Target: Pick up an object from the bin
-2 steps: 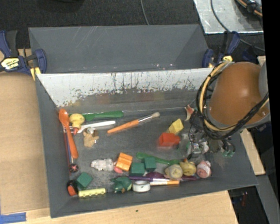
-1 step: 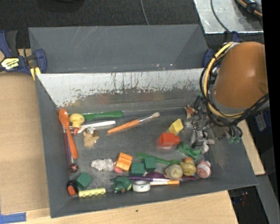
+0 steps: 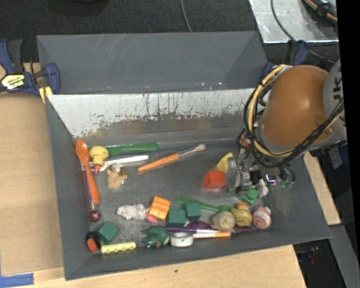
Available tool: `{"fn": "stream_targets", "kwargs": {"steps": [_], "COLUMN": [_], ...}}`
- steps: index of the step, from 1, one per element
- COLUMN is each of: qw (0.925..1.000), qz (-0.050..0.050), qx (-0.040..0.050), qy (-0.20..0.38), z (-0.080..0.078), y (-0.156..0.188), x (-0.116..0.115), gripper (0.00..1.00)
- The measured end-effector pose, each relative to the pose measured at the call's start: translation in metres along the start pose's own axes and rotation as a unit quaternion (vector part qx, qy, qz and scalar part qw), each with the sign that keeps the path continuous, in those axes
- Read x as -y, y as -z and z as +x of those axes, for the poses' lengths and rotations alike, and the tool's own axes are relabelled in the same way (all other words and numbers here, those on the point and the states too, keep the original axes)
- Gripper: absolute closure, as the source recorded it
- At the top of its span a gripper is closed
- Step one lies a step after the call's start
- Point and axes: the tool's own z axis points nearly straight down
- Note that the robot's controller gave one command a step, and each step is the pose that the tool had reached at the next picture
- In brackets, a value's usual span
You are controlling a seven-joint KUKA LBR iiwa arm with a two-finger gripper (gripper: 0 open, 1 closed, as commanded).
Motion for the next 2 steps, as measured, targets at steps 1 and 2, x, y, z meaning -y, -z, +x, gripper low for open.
{"fn": "stream_targets", "kwargs": {"steps": [1,2], "qw": [1.0000,0.9843], "qz": [0.000,-0.001], "qx": [-0.0004,0.0027], "qy": [0.010,0.177], "z": [0.011,0.003], "y": [-0.032,-0.023], "x": [0.007,-0.022], "gripper": [1.00,0.00]}}
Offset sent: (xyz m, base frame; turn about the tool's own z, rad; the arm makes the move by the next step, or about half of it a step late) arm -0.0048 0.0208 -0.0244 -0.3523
